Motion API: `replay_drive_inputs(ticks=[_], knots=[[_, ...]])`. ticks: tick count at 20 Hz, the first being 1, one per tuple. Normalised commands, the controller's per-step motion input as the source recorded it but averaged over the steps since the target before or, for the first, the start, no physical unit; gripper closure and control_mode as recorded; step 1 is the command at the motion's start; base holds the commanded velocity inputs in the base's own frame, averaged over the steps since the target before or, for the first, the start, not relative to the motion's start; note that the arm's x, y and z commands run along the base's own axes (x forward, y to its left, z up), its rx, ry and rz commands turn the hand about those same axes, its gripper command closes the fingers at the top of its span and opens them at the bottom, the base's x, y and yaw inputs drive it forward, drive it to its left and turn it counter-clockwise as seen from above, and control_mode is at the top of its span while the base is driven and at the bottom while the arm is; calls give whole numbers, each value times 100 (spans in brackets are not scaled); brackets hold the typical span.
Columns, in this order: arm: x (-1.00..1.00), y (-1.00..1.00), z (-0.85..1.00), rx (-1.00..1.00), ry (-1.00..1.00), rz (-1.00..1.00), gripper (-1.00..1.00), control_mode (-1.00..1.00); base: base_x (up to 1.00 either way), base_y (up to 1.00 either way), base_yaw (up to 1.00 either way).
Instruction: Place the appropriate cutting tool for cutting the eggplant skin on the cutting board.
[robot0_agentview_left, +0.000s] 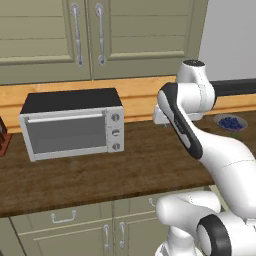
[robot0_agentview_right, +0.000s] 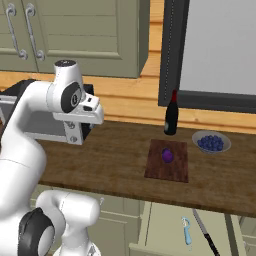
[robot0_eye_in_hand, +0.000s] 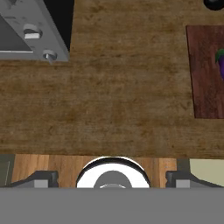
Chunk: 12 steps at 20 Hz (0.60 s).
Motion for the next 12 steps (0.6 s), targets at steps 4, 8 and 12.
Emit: replay_drive_inputs(ticks=[4, 8, 12], knots=[[-32, 0, -4, 0, 3, 0, -100, -100, 0, 0, 0], [-28, 0, -4, 0, 5, 0, -100, -100, 0, 0, 0], [-38, 0, -7, 0, 1, 0, -100, -100, 0, 0, 0]])
